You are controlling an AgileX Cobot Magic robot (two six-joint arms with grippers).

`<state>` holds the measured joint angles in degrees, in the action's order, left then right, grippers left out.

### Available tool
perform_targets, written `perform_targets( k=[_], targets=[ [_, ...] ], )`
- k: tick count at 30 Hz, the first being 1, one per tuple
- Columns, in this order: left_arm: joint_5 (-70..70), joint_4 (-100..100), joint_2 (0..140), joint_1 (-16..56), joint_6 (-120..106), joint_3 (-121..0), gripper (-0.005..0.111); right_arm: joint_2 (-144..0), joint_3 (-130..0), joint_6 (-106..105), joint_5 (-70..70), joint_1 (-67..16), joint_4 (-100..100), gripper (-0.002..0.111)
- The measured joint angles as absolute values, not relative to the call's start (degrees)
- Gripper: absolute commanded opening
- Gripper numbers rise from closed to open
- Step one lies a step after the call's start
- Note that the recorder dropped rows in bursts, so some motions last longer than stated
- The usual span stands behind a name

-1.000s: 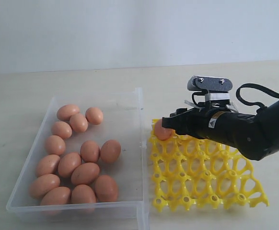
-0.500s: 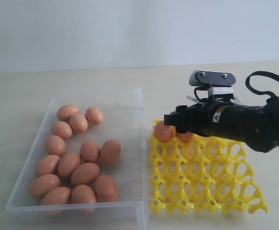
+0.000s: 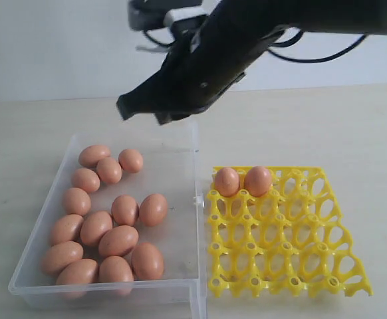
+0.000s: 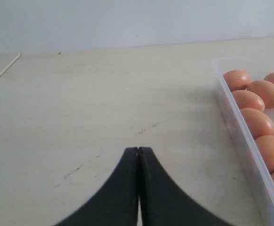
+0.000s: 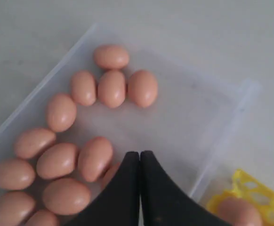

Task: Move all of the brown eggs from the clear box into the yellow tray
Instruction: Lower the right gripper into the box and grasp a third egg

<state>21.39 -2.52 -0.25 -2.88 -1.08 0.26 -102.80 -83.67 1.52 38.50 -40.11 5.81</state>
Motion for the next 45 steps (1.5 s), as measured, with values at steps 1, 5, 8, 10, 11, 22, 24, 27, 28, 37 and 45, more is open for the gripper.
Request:
perform_targets(
  k=[1, 5, 8, 10, 11, 22, 24, 27, 28, 37, 45],
  targets=[
    [21.4, -2.5, -0.2, -2.9, -1.1, 0.3, 0.000, -104.9, -85.5, 1.1, 40.5, -40.6, 6.6, 0.017],
    [21.4, -2.5, -0.2, -2.9, -1.1, 0.3, 0.000, -114.7, -93.9, 0.6, 48.8, -42.5, 7.7, 0.041],
    [21.4, -2.5, -0.2, -2.9, -1.1, 0.3, 0.000, -120.1, -99.6, 0.6, 53.0, -43.6, 7.8, 0.058],
    [21.4, -2.5, -0.2, -2.9, -1.1, 0.3, 0.000, -122.8, -103.0, 0.6, 55.0, -44.3, 7.8, 0.062],
    [21.4, -2.5, -0.2, -2.9, -1.1, 0.3, 0.000, -124.2, -104.9, 0.6, 55.9, -44.6, 7.9, 0.063],
    [21.4, -2.5, -0.2, -2.9, -1.1, 0.3, 0.000, -135.3, -118.1, 0.6, 64.7, -45.3, 7.7, 0.062],
    [21.4, -2.5, -0.2, -2.9, -1.1, 0.3, 0.000, -136.5, -118.9, 0.6, 65.2, -45.3, 7.7, 0.062],
    [21.4, -2.5, -0.2, -2.9, -1.1, 0.3, 0.000, -137.7, -119.6, 0.6, 65.6, -45.3, 7.7, 0.062],
    [21.4, -2.5, -0.2, -2.9, -1.1, 0.3, 0.000, -138.1, -119.9, 0.6, 65.7, -45.3, 7.6, 0.062],
    [21.4, -2.5, -0.2, -2.9, -1.1, 0.3, 0.000, -141.0, -120.6, 0.6, 65.1, -45.3, 7.5, 0.059],
    [21.4, -2.5, -0.2, -2.9, -1.1, 0.3, 0.000, -141.5, -120.6, -0.3, 63.3, -45.3, 8.0, 0.000]
  ],
)
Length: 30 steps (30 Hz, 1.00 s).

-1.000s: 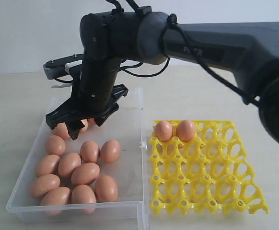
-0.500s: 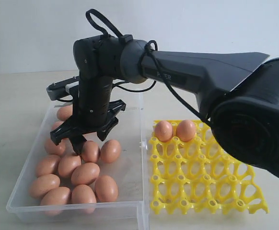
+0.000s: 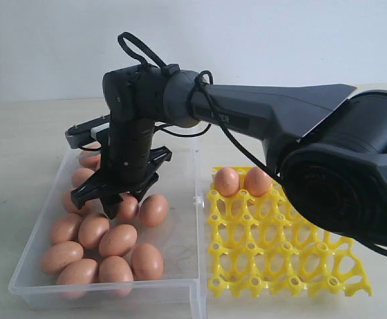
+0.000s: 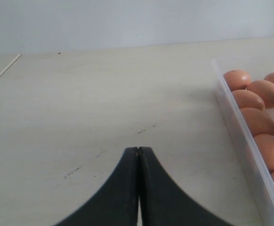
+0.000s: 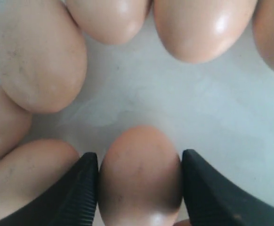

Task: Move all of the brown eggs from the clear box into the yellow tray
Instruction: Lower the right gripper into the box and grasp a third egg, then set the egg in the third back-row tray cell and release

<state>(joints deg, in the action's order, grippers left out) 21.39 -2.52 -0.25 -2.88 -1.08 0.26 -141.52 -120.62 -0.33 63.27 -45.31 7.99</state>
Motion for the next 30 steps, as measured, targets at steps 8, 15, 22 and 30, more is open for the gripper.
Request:
perform_targets(
  k=[8, 15, 22, 30],
  targets=[
    [21.4, -2.5, -0.2, -2.9, -1.1, 0.3, 0.000, -133.6, -116.1, -0.5, 51.5, -44.8, 6.7, 0.000],
    [21.4, -2.5, -0.2, -2.9, -1.1, 0.3, 0.000, -102.1, -72.8, 7.0, 5.5, -38.4, 1.2, 0.000],
    [21.4, -2.5, -0.2, -2.9, -1.1, 0.3, 0.000, -92.6, -45.1, 7.4, -13.8, -29.3, 0.9, 0.000],
    [21.4, -2.5, -0.2, -2.9, -1.1, 0.3, 0.000, -94.5, -39.7, 7.7, -18.2, -20.6, 1.6, 0.000]
  ],
)
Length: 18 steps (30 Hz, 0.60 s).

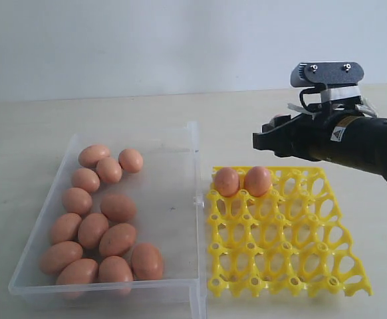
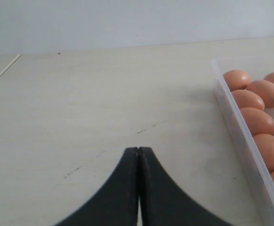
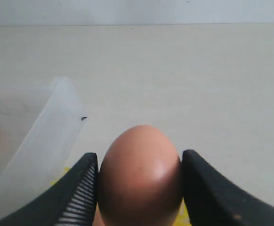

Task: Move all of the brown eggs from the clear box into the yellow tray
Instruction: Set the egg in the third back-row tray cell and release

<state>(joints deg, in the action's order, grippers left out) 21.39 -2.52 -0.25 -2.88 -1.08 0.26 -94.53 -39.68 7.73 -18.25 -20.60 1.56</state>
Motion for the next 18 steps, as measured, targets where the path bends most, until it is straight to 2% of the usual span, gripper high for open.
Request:
perform_targets(
  k=[18],
  targets=[
    [21.4, -2.5, -0.2, -2.9, -1.1, 0.3, 0.000, -104.3, -39.7, 10.2, -23.1, -19.5, 1.6, 0.000]
  ],
)
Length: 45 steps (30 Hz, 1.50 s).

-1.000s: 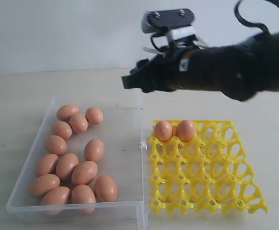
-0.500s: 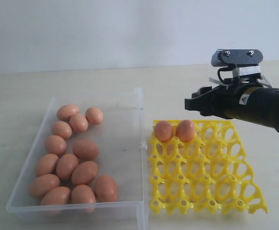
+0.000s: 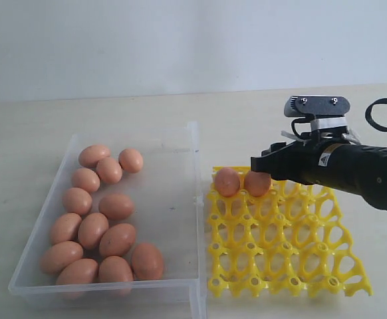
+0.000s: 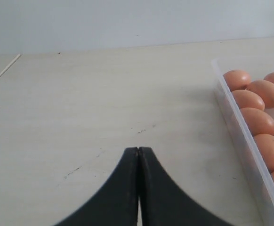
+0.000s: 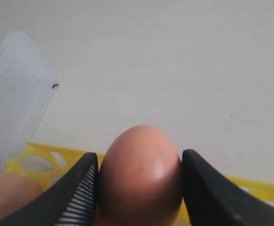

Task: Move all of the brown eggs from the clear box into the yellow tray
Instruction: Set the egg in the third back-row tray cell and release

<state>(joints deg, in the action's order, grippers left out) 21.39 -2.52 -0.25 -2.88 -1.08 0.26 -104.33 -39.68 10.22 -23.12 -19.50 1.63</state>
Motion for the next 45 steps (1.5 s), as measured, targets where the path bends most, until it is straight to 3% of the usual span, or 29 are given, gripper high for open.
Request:
perform_targets(
  k=[22, 25, 30, 33, 38, 40, 43, 44, 45],
  targets=[
    [21.4, -2.5, -0.2, -2.9, -1.1, 0.3, 0.000, -105.0, -39.7, 10.2, -20.4, -18.5, 1.8, 0.001],
    [21.4, -2.5, -0.2, -2.9, -1.1, 0.3, 0.000, -105.0, -39.7, 10.2, -20.0, -18.5, 1.8, 0.015],
    [21.4, -2.5, -0.2, -2.9, -1.1, 0.3, 0.000, -105.0, -39.7, 10.3, -18.5, -18.5, 1.4, 0.057],
    [21.4, -2.5, -0.2, -2.9, -1.1, 0.3, 0.000, -104.9, -39.7, 10.3, -17.8, -18.5, 1.3, 0.063],
    [21.4, -2.5, -0.2, -2.9, -1.1, 0.3, 0.000, -101.3, -39.7, 10.4, -10.9, -18.4, 0.7, 0.062],
    [21.4, -2.5, -0.2, -2.9, -1.1, 0.3, 0.000, -98.3, -39.7, 10.4, -7.7, -18.4, 0.5, 0.056],
    [21.4, -2.5, -0.2, -2.9, -1.1, 0.3, 0.000, -91.2, -39.8, 10.4, -3.0, -18.5, 0.0, 0.034],
    [21.4, -2.5, -0.2, -2.9, -1.1, 0.3, 0.000, -88.9, -40.4, 10.4, -0.9, -18.8, -0.6, 0.015],
    [21.4, -2.5, -0.2, -2.9, -1.1, 0.3, 0.000, -85.2, -43.5, 10.0, 5.6, -20.1, -1.0, 0.006]
  ],
)
